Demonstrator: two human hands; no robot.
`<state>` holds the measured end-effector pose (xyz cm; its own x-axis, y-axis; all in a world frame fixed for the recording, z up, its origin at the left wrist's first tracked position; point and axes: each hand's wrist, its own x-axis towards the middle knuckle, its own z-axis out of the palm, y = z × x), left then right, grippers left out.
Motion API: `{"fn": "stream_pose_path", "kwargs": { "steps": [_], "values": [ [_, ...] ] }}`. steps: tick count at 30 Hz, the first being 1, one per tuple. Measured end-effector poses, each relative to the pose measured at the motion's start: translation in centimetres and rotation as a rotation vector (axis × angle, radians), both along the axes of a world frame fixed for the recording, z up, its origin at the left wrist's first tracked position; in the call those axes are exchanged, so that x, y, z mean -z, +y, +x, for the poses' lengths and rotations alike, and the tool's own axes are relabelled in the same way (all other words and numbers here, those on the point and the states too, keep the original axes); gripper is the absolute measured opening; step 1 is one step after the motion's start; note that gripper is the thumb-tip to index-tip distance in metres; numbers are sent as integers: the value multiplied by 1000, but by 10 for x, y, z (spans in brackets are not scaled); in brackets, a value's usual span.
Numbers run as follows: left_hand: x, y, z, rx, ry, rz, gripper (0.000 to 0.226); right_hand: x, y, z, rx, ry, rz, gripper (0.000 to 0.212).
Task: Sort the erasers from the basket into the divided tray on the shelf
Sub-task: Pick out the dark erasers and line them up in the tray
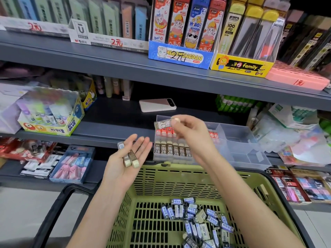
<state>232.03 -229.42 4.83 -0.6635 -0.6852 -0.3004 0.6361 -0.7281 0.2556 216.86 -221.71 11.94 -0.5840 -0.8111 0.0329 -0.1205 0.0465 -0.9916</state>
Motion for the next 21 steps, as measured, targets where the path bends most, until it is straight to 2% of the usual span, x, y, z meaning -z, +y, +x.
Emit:
{"fn": "stream_pose_path", "kwargs": {
  "steps": [4,8,11,13,19,21],
  "values": [
    [-2,-3,5,-70,55,84,50,4,-10,-20,-64,168,243,13],
    [0,-5,8,-82,80,127,43,13,-21,-17,-203,226,431,4],
    [1,-5,9,-101,87,166,43,19,-29,-13,-147,164,438,19],
    [-1,-4,9,-109,80,171,42,25,-32,-8,-127,185,430,17],
    [-3,-4,7,-131,32,133,34,36,-28,1,-70,353,445,6],
    [-3,-3,7,-136,27,113,34,33,-26,6,-23,550,406,1]
  ]
}}
